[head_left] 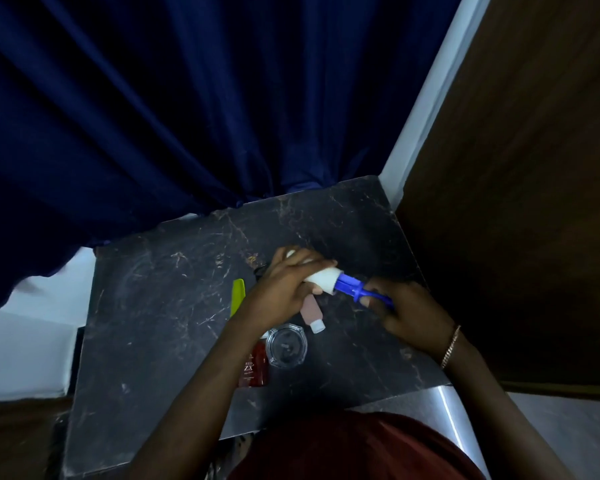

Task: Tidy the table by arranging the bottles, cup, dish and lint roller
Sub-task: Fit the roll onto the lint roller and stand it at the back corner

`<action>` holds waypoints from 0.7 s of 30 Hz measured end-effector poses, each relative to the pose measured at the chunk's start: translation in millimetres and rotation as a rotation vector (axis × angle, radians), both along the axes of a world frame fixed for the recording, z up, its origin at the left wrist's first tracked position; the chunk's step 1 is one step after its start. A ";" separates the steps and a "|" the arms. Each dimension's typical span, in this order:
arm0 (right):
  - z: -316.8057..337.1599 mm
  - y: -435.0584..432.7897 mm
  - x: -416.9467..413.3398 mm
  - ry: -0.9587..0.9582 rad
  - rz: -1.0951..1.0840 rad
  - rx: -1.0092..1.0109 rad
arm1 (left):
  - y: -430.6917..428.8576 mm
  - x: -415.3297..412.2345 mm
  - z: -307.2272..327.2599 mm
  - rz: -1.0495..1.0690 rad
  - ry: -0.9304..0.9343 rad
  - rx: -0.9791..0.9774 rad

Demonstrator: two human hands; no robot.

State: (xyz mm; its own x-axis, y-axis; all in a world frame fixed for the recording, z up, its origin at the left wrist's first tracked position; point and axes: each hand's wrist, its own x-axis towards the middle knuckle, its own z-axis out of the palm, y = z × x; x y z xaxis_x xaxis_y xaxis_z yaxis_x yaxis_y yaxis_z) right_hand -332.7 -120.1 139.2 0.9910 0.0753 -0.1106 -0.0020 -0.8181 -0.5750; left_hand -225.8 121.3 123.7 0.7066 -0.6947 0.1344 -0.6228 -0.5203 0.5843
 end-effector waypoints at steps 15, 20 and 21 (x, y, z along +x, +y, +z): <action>-9.1 22.2 22.3 0.016 0.006 0.012 | -13.9 -18.2 9.2 0.041 0.023 0.133; -15.5 26.5 21.2 0.052 0.004 0.164 | -7.2 -8.8 9.1 0.031 0.030 0.108; -16.0 25.9 21.8 0.072 0.002 0.163 | -6.4 -6.9 9.5 0.034 0.030 0.101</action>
State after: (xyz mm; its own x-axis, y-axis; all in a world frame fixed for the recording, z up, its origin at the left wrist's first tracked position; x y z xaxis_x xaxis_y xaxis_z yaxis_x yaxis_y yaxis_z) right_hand -310.9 -94.2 123.2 0.9808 0.0999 -0.1677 -0.0467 -0.7142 -0.6983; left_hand -232.8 114.9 133.3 0.7329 -0.6790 0.0435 -0.5867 -0.5983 0.5457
